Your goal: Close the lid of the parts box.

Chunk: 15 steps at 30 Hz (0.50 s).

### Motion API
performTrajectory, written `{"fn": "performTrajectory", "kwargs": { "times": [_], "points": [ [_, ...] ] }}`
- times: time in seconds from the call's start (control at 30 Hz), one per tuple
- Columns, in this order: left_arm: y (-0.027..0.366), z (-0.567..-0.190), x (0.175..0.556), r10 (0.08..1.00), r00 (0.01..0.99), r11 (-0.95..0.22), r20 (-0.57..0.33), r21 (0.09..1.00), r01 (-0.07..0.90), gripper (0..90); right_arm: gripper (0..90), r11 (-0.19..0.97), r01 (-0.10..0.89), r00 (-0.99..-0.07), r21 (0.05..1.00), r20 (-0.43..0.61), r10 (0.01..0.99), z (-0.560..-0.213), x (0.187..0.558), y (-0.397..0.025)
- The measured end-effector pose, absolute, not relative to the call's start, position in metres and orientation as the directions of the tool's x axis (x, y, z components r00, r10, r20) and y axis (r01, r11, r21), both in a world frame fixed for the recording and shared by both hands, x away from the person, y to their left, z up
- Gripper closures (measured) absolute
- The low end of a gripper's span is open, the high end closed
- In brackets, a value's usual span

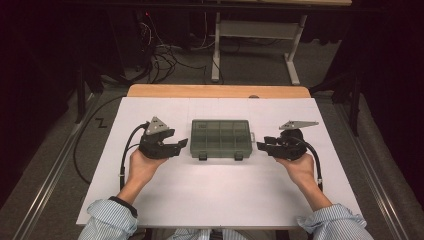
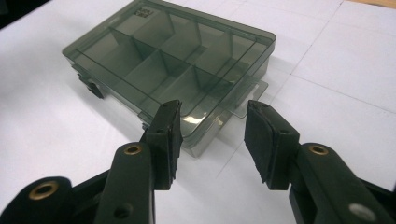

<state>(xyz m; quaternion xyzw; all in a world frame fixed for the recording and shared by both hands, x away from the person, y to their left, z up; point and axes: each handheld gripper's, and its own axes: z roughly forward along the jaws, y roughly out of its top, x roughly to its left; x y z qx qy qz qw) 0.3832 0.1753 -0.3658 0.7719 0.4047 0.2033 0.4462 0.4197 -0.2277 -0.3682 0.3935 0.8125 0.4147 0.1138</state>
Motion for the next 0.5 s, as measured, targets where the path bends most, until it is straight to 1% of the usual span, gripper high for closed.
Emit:
{"fn": "performTrajectory", "kwargs": {
  "times": [0.13, 0.5],
  "points": [
    [0.180, -0.366, 0.382, 0.805, 0.588, -0.244, -0.079, 0.860, 0.449, 38.8, 57.8, 0.341, 0.544, -0.663, 0.766, 0.144, 0.735, -0.368, 0.418, -0.231],
    [0.186, -0.371, 0.377, 0.814, 0.576, -0.230, -0.080, 0.865, 0.446, 38.8, 56.6, 0.306, 0.548, -0.656, 0.778, 0.173, 0.735, -0.371, 0.412, -0.241]
  ]
}}
